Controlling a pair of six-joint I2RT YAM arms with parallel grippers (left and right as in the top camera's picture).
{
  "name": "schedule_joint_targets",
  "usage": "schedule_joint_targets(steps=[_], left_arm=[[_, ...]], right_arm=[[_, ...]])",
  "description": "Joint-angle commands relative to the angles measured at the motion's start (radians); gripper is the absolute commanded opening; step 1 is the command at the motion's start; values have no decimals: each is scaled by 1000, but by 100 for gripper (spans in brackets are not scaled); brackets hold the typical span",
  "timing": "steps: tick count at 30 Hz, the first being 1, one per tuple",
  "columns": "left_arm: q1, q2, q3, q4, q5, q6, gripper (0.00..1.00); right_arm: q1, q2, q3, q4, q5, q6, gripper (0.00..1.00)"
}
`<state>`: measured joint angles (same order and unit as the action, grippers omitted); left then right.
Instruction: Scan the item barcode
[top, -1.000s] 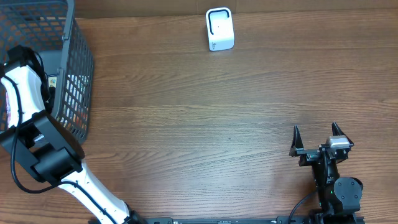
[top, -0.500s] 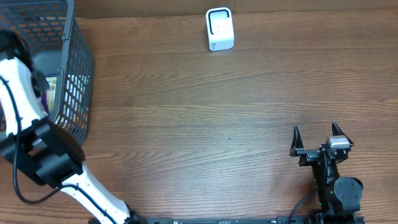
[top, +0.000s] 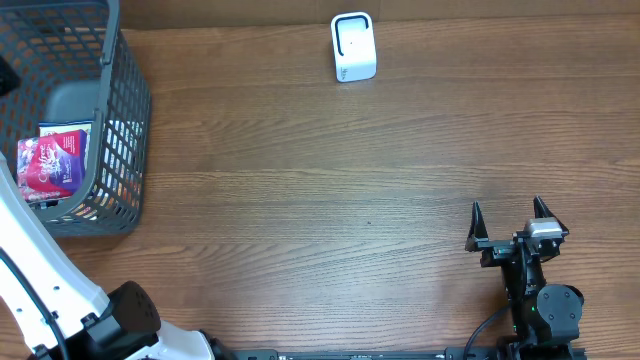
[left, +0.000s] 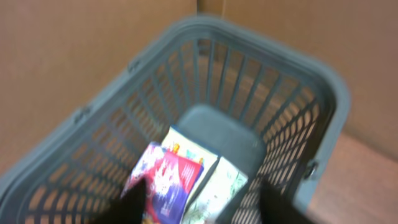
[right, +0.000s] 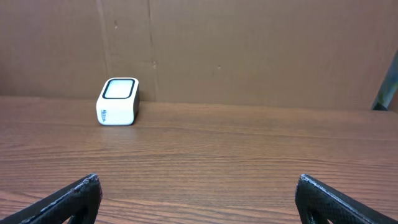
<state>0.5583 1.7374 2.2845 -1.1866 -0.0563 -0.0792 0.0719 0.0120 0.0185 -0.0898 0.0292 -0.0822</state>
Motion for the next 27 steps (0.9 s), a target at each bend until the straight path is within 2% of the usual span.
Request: schedule_joint_targets(steps=[1,2,7,27], left_arm=[[5,73,-59,-28,-56,-3,87],[5,97,-94,-29,-90,-3,100],[14,188,-136,-31,-150,-3,100],[25,583,-137,-114,-165,50,100]], right_arm=[[-5,-9,-10,6,-5,4,100],[-5,-9,-10,6,-5,4,100],[-5,-9,-10,6,-5,4,100],[-5,-9,-10,6,-5,4,100]])
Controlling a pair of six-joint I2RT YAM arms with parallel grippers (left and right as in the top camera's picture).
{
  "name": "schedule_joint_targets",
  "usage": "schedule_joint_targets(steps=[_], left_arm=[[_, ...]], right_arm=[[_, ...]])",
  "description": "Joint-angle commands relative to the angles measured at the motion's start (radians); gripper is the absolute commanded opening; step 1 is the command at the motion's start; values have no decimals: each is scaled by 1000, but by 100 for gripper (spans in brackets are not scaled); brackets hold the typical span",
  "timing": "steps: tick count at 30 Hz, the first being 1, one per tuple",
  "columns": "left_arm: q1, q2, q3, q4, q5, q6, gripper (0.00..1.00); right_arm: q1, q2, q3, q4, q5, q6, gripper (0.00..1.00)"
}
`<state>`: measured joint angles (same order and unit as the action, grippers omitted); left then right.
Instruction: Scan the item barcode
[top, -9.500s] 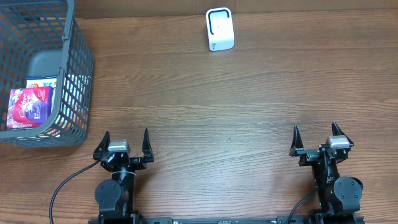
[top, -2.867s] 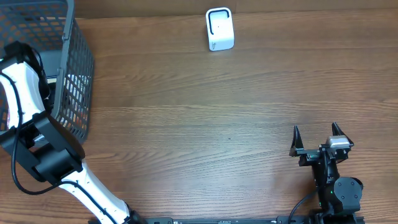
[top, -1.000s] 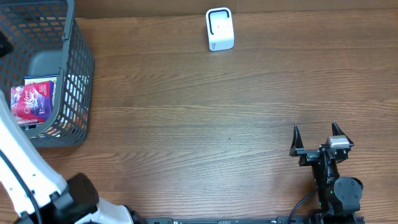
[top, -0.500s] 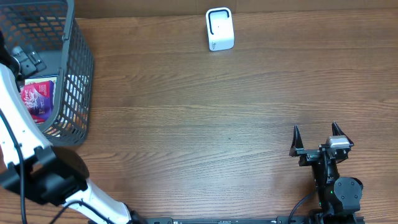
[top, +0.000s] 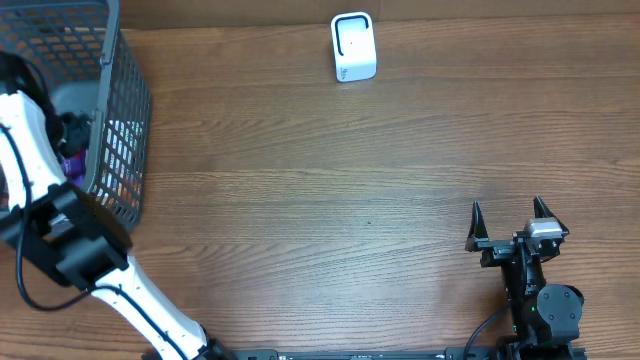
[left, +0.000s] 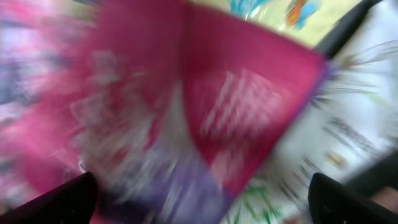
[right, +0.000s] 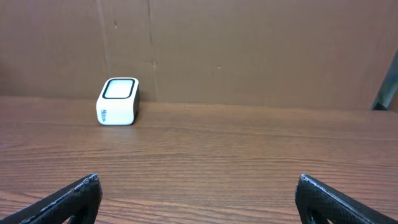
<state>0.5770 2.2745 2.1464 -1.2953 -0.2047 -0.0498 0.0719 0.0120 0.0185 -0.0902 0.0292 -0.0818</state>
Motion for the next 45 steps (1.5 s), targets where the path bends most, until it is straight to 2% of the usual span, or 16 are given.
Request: schedule_joint_targets(steps=[1,5,7,10,14,18,19,20,27,32,38,41,45], left_arm=[[6,58,1,-5,-19,21,100],[6,76,1,6,-74,21,96],[6,76,1,12,-115,20,88],[6,76,1,11,-171,20,70],[7,76,1,10,-172,20,58],[8,76,1,5,-172,20,33],[8,76,1,1,-172,20,22],[8,76,1,-3,-172,20,4],[7,61,30,-49,-206,0,4],[7,5,129,-78,-205,-98,4],[7,-137,203,-59,-179,-269,4],[6,-274,206,7,-73,-265,4],[6,-362,206,49,45,-264,4]], right_arm=[[-5,-9,-10,6,-5,3,100],[-5,-9,-10,6,-5,3,100],[-5,-9,-10,6,-5,3,100],[-5,-9,-10,6,-5,3,100],[-5,-9,-10,6,-5,3,100],[-5,-9,-10,6,-5,3,100],[-5,-9,-10,6,-5,3,100],[-5,-9,-10,6,-5,3,100],[-5,-9,-10,6,-5,3,100],[-5,-9,-10,6,-5,3,100],[-5,-9,-10,6,-5,3,100],[-5,-9,-10,6,-5,3,100],[-5,-9,-10,6,-5,3,100]])
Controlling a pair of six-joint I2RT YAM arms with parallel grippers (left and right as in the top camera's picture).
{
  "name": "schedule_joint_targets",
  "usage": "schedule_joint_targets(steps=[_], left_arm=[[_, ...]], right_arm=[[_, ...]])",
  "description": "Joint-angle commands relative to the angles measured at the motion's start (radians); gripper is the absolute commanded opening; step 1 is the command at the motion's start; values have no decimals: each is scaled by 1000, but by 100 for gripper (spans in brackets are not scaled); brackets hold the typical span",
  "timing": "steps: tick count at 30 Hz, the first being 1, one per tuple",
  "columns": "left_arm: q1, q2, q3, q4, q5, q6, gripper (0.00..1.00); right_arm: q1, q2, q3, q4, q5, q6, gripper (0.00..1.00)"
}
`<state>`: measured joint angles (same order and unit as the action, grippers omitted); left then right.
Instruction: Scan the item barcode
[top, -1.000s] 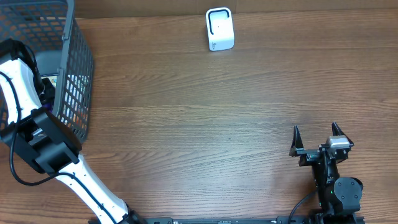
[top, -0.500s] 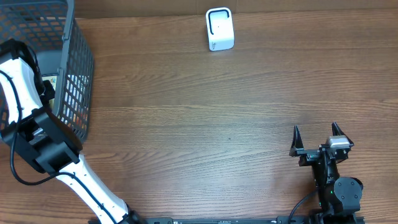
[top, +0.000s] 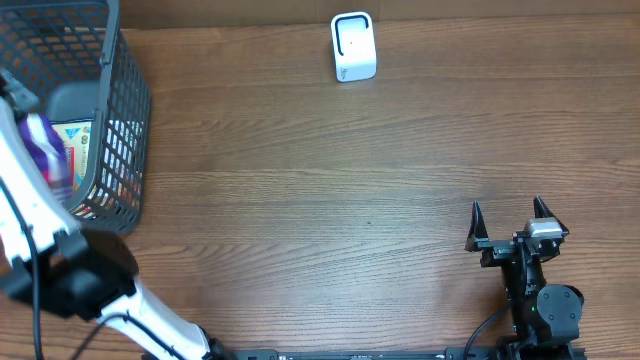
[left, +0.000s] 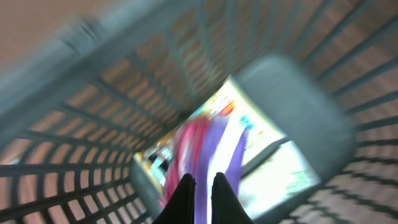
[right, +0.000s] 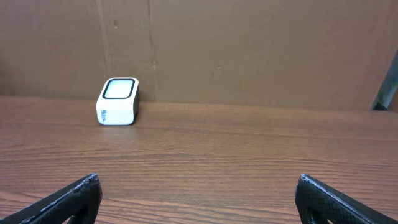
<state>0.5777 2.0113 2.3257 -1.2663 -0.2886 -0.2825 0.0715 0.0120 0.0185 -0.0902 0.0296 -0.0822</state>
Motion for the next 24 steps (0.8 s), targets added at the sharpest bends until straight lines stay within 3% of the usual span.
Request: schedule_joint_targets(steps=[1,7,8,9,11,13,14,24], left_arm=[[5,-114,27,27,150,-31,4],[5,-151,25,17,129,-32,4],[6,-147,24,8,113,-32,11],[5,-140,18,2,96,-32,21],[5,-122,9,-12,78,-31,52],[5,-99,2,-21,76,-31,93],[5,-85,0,-23,76,-31,100],[3,125,0,-82,106,-31,100]], right_arm=[[-5,-9,-10,6,-5,4,100],[-5,-9,-10,6,-5,4,100],[-5,-9,-10,6,-5,4,100],[-5,-9,-10,6,-5,4,100],[-5,-9,-10,6,-5,4,100],[-5,-9,-10,6,-5,4,100],[-5,-9,-10,6,-5,4,100],[-5,-9,-10,6,-5,4,100]])
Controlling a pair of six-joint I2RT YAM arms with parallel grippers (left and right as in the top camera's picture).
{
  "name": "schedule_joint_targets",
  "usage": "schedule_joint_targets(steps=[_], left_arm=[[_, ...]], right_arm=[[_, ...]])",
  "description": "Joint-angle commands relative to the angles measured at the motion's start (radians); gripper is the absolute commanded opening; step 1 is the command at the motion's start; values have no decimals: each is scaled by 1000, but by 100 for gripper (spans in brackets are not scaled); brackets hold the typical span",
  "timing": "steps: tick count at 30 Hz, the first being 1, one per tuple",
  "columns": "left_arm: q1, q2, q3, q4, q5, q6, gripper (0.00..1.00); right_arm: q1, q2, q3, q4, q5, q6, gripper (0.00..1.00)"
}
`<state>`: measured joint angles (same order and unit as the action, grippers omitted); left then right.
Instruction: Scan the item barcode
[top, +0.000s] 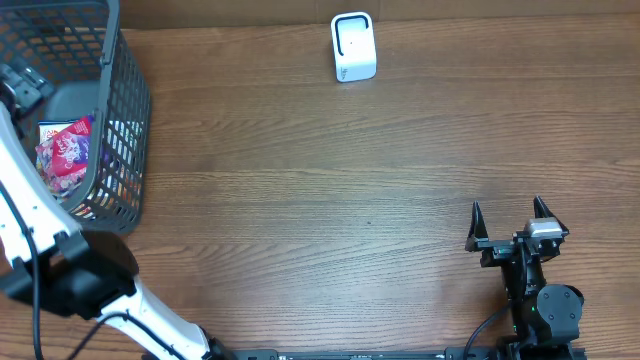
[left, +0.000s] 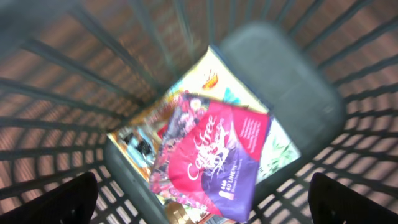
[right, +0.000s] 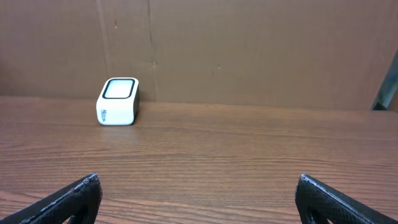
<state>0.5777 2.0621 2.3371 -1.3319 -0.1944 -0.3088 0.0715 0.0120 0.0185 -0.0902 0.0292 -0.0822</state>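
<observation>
The item, a pink and purple packet (top: 62, 155), lies tilted inside the grey mesh basket (top: 125, 100) at the table's far left, on top of other flat packs. In the left wrist view the packet (left: 214, 155) shows below my left gripper (left: 204, 205), whose jaws stand wide open and hold nothing. From overhead the left gripper (top: 22, 85) hangs over the basket's far side. The white barcode scanner (top: 352, 46) stands at the table's back edge, also seen as the scanner (right: 118, 101). My right gripper (top: 510, 215) rests open at the front right.
Other printed flat packs (left: 186, 93) lie under the packet in the basket, whose tall mesh walls (left: 74, 56) surround it. A brown cardboard wall (right: 249, 50) stands behind the table. Bare wooden tabletop (top: 330, 190) stretches between basket, scanner and right arm.
My left gripper was shut on the packet, holding it edge-up above the basket floor. Now its jaws are wide open and the packet lies back in the basket. The right arm has not moved.
My left gripper first hung open above the basket with the packet lying inside. Then it was down close over the packet, jaws open. Then it was shut on the packet and raised. Now the packet is released and lies tilted in the basket.
</observation>
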Motion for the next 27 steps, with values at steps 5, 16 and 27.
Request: schedule_joint_targets(steps=[5,16,27], left_arm=[[2,175,-11,-37,21,3,100],[-16,268,-11,-31,165,97,100],[-17,274,-96,-65,-16,84,100]], right_arm=[[-5,-9,-10,6,-5,4,100],[-5,-9,-10,6,-5,4,100],[-5,-9,-10,6,-5,4,100]])
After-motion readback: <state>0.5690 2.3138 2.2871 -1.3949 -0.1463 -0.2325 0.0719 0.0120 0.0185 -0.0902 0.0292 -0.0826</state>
